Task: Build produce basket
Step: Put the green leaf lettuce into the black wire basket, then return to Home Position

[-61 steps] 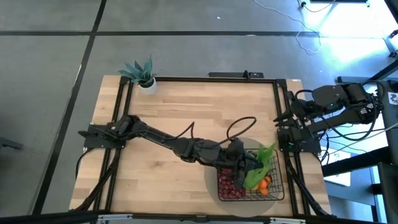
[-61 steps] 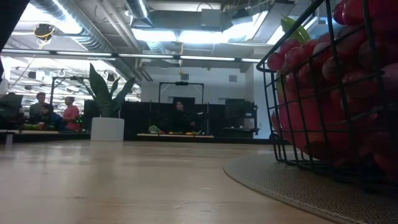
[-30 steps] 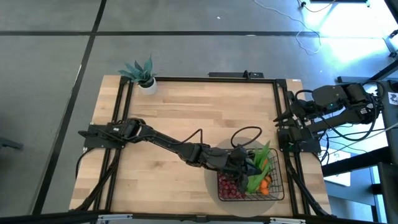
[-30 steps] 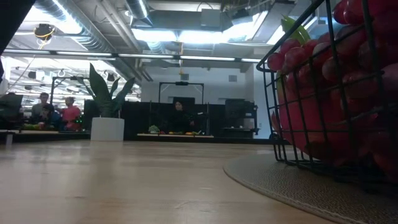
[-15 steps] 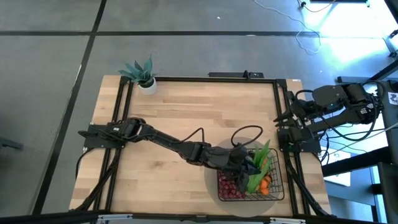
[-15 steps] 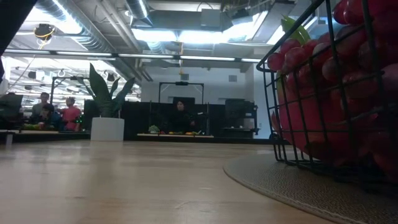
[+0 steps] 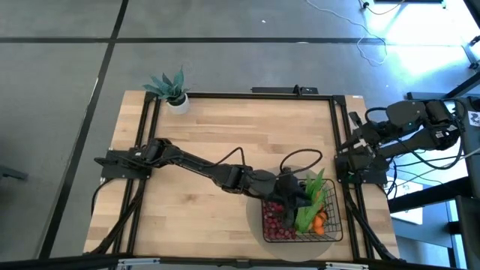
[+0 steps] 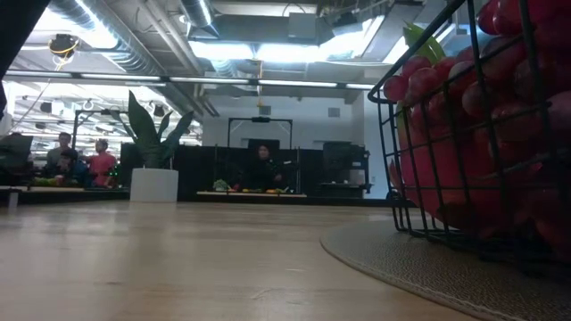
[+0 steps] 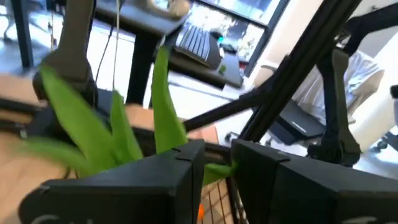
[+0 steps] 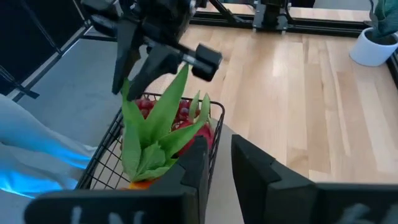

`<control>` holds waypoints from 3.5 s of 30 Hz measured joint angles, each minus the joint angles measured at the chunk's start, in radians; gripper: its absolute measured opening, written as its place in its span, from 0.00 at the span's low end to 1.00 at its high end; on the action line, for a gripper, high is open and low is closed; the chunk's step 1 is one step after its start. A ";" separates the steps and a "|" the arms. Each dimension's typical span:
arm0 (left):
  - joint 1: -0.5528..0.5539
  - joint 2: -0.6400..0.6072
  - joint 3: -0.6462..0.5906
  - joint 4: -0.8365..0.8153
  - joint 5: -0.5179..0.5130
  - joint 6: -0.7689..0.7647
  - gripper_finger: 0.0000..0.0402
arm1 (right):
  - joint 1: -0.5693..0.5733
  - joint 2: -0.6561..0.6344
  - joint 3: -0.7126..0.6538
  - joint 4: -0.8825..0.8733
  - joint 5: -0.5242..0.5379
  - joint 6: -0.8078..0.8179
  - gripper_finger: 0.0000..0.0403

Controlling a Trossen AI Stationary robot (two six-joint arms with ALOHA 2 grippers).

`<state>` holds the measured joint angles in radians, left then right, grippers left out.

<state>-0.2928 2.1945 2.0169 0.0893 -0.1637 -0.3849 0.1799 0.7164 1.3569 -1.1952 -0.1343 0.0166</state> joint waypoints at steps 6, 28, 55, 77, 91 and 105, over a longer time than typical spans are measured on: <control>0.002 -0.034 0.000 -0.053 -0.014 0.077 0.17 | 0.000 0.001 0.000 0.001 -0.001 -0.001 0.14; 0.039 -0.342 0.000 -0.592 -0.051 0.180 0.14 | 0.000 -0.004 0.000 0.050 -0.036 -0.081 0.12; 0.094 -1.190 -0.646 -0.937 -0.049 0.204 0.00 | 0.000 -0.240 -0.378 0.496 0.048 0.096 0.00; 0.098 -2.028 -1.387 -0.565 -0.006 0.099 0.00 | 0.000 -0.608 -0.747 0.711 0.062 0.165 0.00; 0.097 -2.192 -1.543 -0.532 0.023 0.103 0.00 | 0.000 -0.715 -0.868 0.784 0.091 0.161 0.00; 0.097 -2.191 -1.850 -0.151 0.024 0.249 0.00 | 0.000 -0.715 -1.193 1.154 0.087 0.188 0.00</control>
<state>-0.1959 0.0031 0.1673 -0.0620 -0.1402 -0.1358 0.1795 0.0017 0.1642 -0.0410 -0.0476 0.2044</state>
